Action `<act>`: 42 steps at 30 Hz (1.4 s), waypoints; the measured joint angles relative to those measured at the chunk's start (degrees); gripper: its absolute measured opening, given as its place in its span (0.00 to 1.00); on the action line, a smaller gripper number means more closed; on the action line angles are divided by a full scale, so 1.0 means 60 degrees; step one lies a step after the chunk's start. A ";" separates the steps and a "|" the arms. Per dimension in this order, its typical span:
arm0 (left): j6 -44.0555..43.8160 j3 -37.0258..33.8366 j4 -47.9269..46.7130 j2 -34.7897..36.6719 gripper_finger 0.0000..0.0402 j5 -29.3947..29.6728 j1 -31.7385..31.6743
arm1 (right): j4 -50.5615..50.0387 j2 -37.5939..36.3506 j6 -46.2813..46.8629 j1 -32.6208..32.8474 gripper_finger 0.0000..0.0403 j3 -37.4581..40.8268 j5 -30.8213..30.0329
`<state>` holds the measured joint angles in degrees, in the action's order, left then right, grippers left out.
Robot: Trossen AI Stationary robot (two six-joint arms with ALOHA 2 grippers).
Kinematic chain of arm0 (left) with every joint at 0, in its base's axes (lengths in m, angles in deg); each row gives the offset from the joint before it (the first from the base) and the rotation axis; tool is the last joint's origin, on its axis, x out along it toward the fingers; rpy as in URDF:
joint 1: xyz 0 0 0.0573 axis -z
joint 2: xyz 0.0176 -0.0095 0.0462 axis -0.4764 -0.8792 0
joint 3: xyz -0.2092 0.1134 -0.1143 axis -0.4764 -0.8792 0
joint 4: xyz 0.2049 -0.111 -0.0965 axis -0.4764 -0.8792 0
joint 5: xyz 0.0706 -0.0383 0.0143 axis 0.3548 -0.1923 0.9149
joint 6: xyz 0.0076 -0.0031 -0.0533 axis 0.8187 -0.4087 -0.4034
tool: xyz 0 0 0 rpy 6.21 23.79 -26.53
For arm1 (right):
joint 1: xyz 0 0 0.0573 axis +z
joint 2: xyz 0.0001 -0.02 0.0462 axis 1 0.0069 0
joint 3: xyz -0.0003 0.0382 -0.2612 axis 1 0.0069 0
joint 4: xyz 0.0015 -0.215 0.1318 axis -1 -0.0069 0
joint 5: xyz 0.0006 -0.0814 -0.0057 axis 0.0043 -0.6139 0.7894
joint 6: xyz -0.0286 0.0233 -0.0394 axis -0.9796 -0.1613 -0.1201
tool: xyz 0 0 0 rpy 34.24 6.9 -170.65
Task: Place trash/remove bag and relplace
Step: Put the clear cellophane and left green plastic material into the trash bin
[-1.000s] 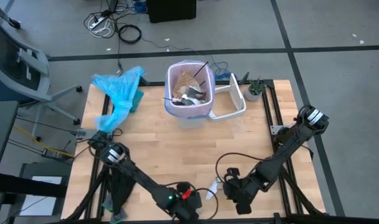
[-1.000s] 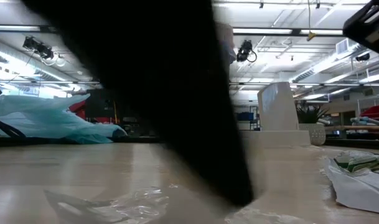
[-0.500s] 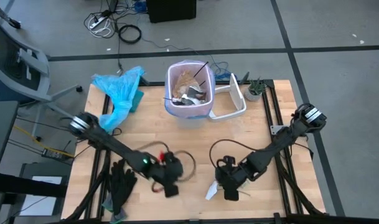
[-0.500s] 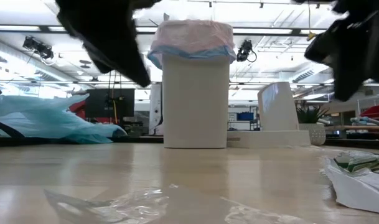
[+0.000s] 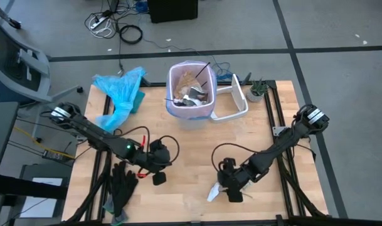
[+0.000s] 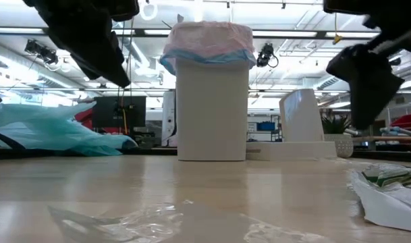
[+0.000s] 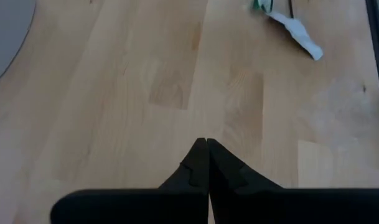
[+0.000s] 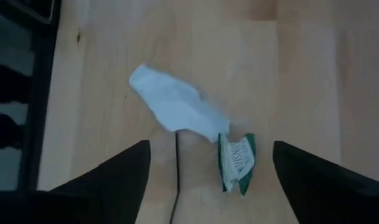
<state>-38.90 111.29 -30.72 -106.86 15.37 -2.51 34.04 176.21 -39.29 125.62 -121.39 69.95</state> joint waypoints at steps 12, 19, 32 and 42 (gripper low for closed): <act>-0.0368 0.0004 0.0177 0.0007 0.00 -0.0108 -0.0005 | 0.1028 0.0001 -0.0952 0.0166 0.85 0.0902 -0.0575; -0.1194 0.0007 0.0445 0.0000 0.00 -0.0136 0.0006 | 0.2009 0.0319 -0.1428 0.0206 0.85 0.1258 -0.0403; -0.2083 0.0011 0.1396 -0.0004 0.00 -0.0190 0.0006 | 0.2573 0.2667 -0.2135 0.0751 0.73 0.0147 -0.0401; -0.2245 0.0015 0.1826 -0.0007 0.00 -0.0223 0.0006 | 0.2591 0.2686 -0.1807 0.0781 0.07 0.0141 -0.0147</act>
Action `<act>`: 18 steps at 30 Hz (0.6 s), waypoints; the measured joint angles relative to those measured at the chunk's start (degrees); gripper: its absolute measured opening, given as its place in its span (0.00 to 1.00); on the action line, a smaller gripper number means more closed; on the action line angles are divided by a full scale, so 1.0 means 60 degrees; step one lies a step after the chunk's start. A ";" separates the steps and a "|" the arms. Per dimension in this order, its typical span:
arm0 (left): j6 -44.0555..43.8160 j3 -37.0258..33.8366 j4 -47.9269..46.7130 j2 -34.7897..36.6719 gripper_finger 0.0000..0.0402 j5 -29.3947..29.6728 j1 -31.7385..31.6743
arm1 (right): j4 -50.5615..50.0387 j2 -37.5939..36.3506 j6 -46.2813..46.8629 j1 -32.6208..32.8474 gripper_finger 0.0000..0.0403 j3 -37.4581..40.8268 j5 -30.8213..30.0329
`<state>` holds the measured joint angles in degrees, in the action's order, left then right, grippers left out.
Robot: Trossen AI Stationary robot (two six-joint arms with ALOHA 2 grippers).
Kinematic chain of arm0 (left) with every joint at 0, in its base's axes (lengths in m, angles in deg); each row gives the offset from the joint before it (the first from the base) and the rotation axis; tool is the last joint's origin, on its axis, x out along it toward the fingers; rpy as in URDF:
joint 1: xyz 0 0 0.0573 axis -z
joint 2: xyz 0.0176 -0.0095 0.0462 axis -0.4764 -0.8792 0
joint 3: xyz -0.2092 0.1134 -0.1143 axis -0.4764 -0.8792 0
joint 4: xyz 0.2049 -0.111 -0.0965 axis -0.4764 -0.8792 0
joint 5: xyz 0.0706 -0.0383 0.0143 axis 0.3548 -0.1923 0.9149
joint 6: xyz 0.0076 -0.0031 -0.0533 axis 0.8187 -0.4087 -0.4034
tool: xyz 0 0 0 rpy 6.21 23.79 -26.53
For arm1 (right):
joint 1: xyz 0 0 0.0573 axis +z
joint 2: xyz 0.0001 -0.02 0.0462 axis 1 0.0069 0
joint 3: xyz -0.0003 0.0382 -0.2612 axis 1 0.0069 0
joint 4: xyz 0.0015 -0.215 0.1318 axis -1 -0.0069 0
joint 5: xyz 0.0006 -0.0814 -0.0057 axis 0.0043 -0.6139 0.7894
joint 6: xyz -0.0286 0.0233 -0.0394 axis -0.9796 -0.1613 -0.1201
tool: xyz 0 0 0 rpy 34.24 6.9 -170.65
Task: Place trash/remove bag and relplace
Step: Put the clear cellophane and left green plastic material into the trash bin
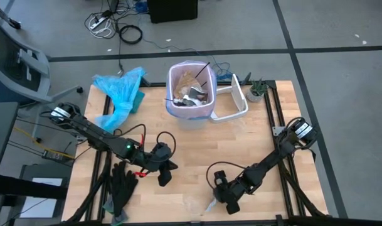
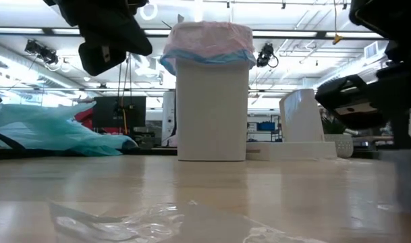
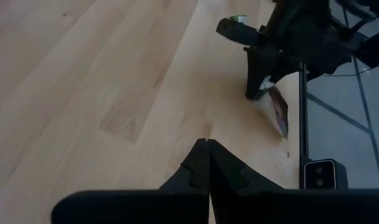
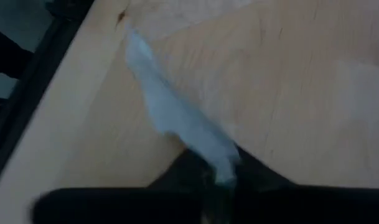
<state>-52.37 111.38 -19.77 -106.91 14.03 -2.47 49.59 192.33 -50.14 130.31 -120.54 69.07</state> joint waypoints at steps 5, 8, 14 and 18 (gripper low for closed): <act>0.0069 0.0000 0.0042 0.0000 0.00 0.0000 0.0000 | -0.0219 -0.0394 0.0704 -0.0129 0.03 0.0072 0.0566; 0.0300 0.0000 0.0037 0.0000 0.00 0.0000 0.0000 | -0.0855 -0.1058 0.0783 -0.0291 0.01 0.0141 0.0734; 0.1377 0.0000 0.0042 0.0000 0.00 0.0004 -0.0011 | -0.3923 -0.2556 0.1094 -0.0933 0.01 -0.0768 0.0833; 0.2259 0.0000 0.0026 0.0000 0.00 -0.0009 -0.0088 | -0.5566 -0.2879 0.0542 -0.1402 0.01 -0.2029 0.0830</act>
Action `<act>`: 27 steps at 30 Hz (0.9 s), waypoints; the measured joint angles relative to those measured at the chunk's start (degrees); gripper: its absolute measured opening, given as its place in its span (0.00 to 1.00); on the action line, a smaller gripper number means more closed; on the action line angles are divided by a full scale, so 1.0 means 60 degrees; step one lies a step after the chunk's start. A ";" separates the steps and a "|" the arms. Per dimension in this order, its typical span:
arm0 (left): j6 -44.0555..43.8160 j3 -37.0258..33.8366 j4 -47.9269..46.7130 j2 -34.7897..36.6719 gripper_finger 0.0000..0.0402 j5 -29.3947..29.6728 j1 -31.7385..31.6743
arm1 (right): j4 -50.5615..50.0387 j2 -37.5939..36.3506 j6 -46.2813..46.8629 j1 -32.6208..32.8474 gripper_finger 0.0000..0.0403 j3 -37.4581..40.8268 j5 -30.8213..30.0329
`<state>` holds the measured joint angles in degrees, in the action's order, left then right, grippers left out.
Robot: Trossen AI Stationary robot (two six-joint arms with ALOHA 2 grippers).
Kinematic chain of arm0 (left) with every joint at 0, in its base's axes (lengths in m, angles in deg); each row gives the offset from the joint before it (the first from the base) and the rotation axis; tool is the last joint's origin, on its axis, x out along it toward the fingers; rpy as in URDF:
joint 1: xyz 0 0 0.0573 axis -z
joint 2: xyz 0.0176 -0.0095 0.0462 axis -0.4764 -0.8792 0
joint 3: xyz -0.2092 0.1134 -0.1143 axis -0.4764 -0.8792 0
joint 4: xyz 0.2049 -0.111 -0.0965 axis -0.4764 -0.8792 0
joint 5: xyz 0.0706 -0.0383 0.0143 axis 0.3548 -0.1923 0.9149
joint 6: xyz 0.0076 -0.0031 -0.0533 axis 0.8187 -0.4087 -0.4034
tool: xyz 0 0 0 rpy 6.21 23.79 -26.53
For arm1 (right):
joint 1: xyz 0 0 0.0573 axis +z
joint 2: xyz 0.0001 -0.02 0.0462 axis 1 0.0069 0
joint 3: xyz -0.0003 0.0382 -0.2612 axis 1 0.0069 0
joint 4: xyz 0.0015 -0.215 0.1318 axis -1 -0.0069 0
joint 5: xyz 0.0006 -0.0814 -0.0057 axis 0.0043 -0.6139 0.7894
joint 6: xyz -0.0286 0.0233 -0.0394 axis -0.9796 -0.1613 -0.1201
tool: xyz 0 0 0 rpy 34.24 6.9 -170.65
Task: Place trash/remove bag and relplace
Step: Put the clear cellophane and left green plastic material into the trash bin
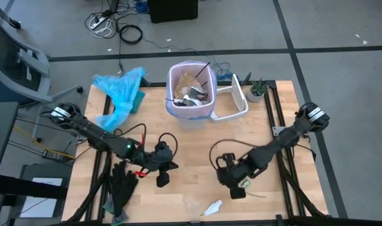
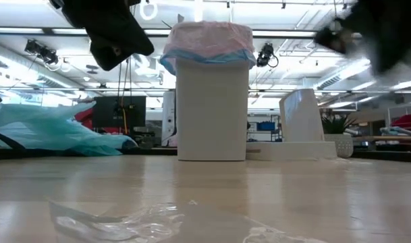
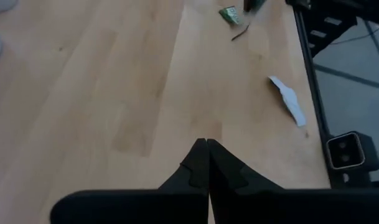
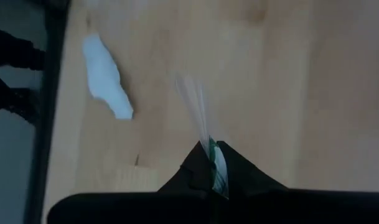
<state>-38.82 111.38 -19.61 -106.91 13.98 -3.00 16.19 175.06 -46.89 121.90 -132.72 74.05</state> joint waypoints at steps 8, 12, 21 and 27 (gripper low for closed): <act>0.0596 0.0001 -0.0158 0.0000 0.00 -0.0242 -0.0308 | -0.1394 0.0040 -0.0775 -0.1526 0.00 -0.2951 -0.0864; 0.0902 0.0004 -0.0279 0.0000 0.00 -0.0242 -0.0403 | -0.1389 0.0040 -0.1360 -0.2397 0.00 -0.4253 -0.1489; 0.1307 0.0004 -0.0348 0.0000 0.00 -0.0242 -0.0451 | -0.0696 0.0010 -0.3452 -0.4333 0.01 -0.6021 -0.3878; 0.1734 0.0004 -0.0696 0.0000 0.00 -0.0252 -0.0507 | 0.0446 0.0018 -0.3549 -0.5732 0.06 -0.6054 -0.3756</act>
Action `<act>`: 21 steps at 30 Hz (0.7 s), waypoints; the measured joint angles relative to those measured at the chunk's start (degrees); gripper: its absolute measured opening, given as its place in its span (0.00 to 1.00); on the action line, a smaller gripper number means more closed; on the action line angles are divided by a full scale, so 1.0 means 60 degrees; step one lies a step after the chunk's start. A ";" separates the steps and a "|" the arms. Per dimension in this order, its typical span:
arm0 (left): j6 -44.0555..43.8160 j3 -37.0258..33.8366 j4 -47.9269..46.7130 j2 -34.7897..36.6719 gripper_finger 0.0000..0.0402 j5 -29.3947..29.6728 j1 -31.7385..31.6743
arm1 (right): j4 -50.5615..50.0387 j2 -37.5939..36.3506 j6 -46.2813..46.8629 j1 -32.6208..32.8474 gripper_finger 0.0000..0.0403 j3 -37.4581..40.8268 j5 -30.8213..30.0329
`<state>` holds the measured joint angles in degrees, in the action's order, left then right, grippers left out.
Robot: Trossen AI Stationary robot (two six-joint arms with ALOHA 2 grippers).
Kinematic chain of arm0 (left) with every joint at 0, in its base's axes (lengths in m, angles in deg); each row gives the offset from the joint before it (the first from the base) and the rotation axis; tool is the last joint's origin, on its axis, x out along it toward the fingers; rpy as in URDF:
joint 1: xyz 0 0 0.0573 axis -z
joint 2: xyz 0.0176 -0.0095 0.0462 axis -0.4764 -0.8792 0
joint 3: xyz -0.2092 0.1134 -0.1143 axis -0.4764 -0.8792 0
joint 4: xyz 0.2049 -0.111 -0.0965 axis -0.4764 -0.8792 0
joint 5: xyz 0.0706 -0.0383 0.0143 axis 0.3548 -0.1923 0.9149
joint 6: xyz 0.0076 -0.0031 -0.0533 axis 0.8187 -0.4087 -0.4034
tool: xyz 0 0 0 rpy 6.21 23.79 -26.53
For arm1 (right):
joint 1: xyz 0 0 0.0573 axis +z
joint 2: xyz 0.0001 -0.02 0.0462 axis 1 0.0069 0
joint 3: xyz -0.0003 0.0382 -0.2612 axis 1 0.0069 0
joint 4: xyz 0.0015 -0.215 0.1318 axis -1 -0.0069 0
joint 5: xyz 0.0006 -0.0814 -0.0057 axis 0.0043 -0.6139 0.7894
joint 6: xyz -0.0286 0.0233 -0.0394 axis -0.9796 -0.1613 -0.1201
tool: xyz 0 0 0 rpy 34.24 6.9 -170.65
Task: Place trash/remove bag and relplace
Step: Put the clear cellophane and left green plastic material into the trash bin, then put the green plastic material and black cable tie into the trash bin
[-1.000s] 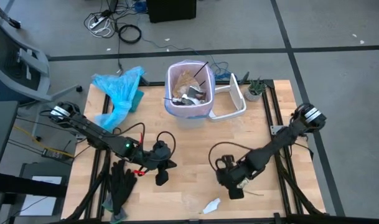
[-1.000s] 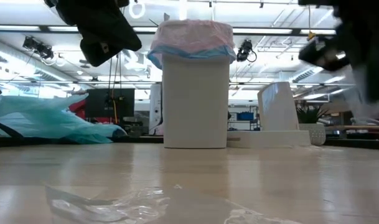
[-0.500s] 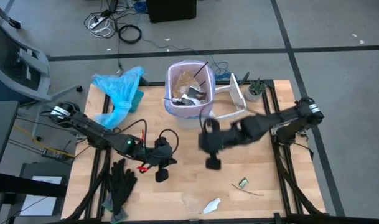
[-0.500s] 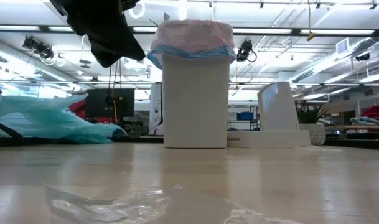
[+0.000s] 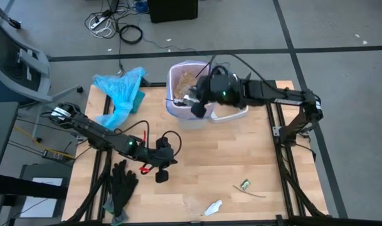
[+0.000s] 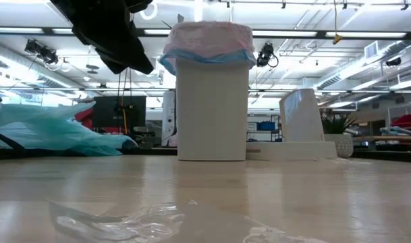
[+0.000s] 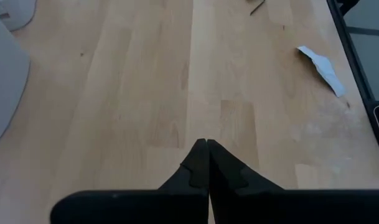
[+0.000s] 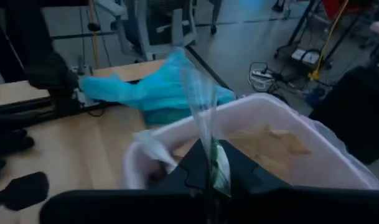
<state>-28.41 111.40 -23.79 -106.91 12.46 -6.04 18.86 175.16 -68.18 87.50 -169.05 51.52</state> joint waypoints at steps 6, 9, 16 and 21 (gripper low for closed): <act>0.0306 0.0000 0.0033 0.0000 0.00 -0.0513 -0.0245 | -0.0026 0.0004 0.0680 -0.0925 0.23 0.0000 0.0513; 0.0323 0.0000 -0.0067 0.0000 0.00 -0.0562 -0.0300 | -0.0019 0.0004 0.0734 -0.1137 0.34 0.0000 0.0538; 0.0328 0.0000 -0.0195 0.0000 0.00 -0.0631 -0.0301 | -0.0478 -0.0037 0.0741 -0.1166 0.52 0.0000 0.0576; 0.0313 0.0000 -0.0233 0.0000 0.00 -0.0666 -0.0301 | -0.1822 -0.0200 0.1013 -0.0917 0.57 0.0000 0.0586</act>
<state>-26.54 111.40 -25.19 -106.91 8.47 -7.85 7.93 173.97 -62.10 82.00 -169.05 55.03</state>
